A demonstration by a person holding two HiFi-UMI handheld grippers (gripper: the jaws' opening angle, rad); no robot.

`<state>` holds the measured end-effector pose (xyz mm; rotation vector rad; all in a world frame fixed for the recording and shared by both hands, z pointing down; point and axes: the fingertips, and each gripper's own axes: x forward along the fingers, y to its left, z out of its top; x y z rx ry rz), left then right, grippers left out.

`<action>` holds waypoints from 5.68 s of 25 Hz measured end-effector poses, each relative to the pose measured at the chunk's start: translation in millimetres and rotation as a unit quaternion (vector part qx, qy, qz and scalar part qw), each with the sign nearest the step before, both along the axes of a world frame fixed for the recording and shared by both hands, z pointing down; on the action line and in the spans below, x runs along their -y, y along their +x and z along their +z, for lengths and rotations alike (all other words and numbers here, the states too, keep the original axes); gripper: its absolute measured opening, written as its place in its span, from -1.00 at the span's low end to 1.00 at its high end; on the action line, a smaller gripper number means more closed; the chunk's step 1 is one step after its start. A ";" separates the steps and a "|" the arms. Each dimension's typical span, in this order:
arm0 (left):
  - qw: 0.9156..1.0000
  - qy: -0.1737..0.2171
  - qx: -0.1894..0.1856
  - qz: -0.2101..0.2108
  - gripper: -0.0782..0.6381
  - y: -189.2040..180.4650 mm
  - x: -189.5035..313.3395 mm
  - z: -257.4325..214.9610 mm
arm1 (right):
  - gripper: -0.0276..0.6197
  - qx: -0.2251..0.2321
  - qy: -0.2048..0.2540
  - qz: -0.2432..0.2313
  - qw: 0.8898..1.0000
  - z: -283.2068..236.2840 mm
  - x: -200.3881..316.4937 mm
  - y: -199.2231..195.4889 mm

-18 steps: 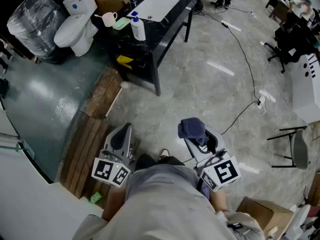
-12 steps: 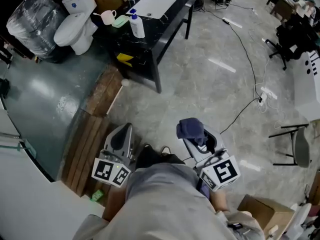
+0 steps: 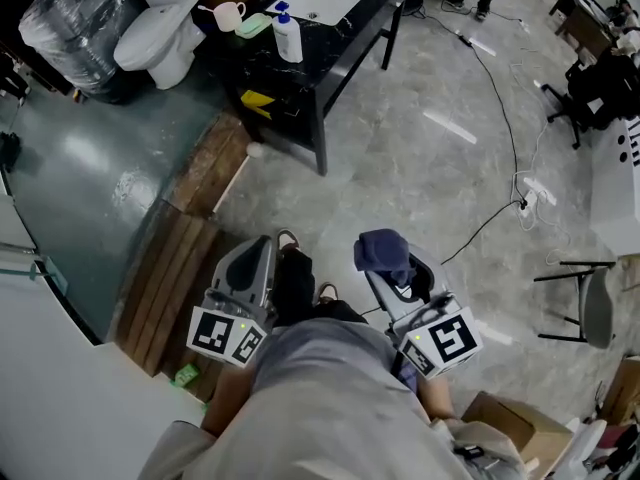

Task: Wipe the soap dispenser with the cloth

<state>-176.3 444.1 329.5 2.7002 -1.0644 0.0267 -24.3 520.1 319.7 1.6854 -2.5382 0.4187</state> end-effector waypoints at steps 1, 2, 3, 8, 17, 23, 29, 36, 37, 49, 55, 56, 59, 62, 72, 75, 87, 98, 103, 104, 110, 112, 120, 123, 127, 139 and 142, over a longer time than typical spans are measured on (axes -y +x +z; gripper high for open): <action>1.000 0.000 0.000 -0.001 -0.77 1.2 2.8 1.1 | -0.36 0.001 0.002 -0.001 1.000 -0.7 2.9 -0.2; 1.000 0.001 0.000 -0.004 -0.77 2.6 6.3 1.9 | -0.36 0.002 0.004 -0.002 1.000 -1.9 6.3 0.2; 1.000 0.002 0.002 -0.006 -0.77 4.1 10.5 2.3 | -0.36 0.003 0.007 -0.001 1.000 -3.6 10.3 1.1; 1.000 0.010 0.023 -0.013 -0.77 17.1 31.2 3.6 | -0.35 -0.016 0.012 0.012 1.000 -8.8 32.8 8.7; 1.000 0.014 0.012 -0.004 -0.77 32.5 78.5 -1.6 | -0.35 -0.034 0.001 0.015 0.999 2.4 86.3 11.1; 1.000 0.012 -0.003 -0.001 -0.77 32.1 119.2 1.4 | -0.35 -0.039 -0.008 0.010 0.999 7.1 125.7 7.3; 0.999 -0.014 -0.005 0.040 -0.77 35.9 156.5 13.0 | -0.34 -0.044 -0.014 0.000 0.999 9.1 170.1 -4.3; 0.997 -0.025 -0.012 0.069 -0.77 29.9 202.0 18.5 | -0.34 -0.052 -0.020 -0.004 0.998 6.3 224.8 -20.7; 0.997 -0.026 -0.012 0.071 -0.76 28.2 209.5 17.3 | -0.34 -0.053 -0.021 -0.003 0.998 5.7 232.7 -23.2; 0.996 -0.017 -0.030 0.078 -0.77 1.3 287.4 8.7 | -0.34 -0.081 -0.013 -0.009 0.997 -10.7 310.9 -53.4; 0.996 -0.013 -0.037 0.083 -0.77 -6.0 310.2 8.7 | -0.34 -0.091 -0.011 0.002 0.996 -12.7 330.2 -58.1; 0.996 -0.013 -0.035 0.084 -0.76 -7.0 312.7 9.7 | -0.34 -0.090 -0.011 0.003 0.996 -12.0 331.0 -59.1; 0.995 -0.021 -0.032 0.089 -0.76 -6.6 316.9 12.6 | -0.34 -0.086 -0.018 0.012 0.996 -7.4 329.2 -58.1; 0.995 -0.027 -0.028 0.096 -0.77 -1.8 317.6 14.3 | -0.34 -0.082 -0.027 0.022 0.996 -1.5 327.6 -52.6; 0.996 -0.026 -0.029 0.077 -0.76 26.8 352.4 11.5 | -0.34 -0.062 -0.042 0.031 0.997 14.4 348.9 -19.3; 0.997 -0.007 -0.031 0.067 -0.76 42.5 373.3 2.8 | -0.34 -0.055 -0.045 0.027 0.997 17.7 368.8 -1.5; 1.000 0.000 0.001 0.028 -0.76 111.8 466.1 -0.1 | -0.34 -0.040 -0.045 -0.014 0.998 18.3 462.0 75.3; 0.997 -0.002 0.064 -0.032 -0.68 141.9 522.1 26.2 | -0.34 -0.034 -0.036 -0.065 0.997 20.3 536.8 131.9; 0.995 -0.005 0.083 -0.054 -0.42 144.3 533.1 33.0 | -0.34 -0.029 -0.021 -0.093 0.995 20.3 553.1 141.7; 0.995 -0.003 0.085 -0.056 -0.41 145.5 534.1 33.9 | -0.34 -0.028 -0.019 -0.096 0.995 20.1 554.9 143.5; 0.994 0.005 0.098 -0.054 -0.34 158.4 540.7 33.3 | -0.34 -0.025 -0.011 -0.112 0.993 14.2 559.9 150.4; 0.994 0.009 0.098 -0.053 -0.34 162.1 543.5 30.6 | -0.34 -0.027 -0.012 -0.115 0.993 13.6 560.3 151.9; 0.994 0.020 0.098 -0.053 -0.34 168.6 556.6 27.6 | -0.34 -0.029 -0.011 -0.116 0.993 16.2 561.6 157.4; 0.993 0.023 0.103 -0.050 -0.34 170.2 560.5 31.7 | -0.34 -0.032 -0.009 -0.116 0.993 15.5 565.9 157.9; 0.993 0.029 0.099 -0.057 -0.35 168.7 565.3 28.8 | -0.34 -0.037 -0.011 -0.119 0.992 16.9 571.7 157.5; 0.996 0.035 0.070 -0.053 -0.55 160.0 570.4 23.4 | -0.34 -0.058 -0.023 -0.148 0.987 25.4 588.6 130.0; 0.997 0.033 0.058 -0.047 -0.55 156.4 570.6 21.6 | -0.34 -0.066 -0.026 -0.158 0.985 25.3 593.6 119.0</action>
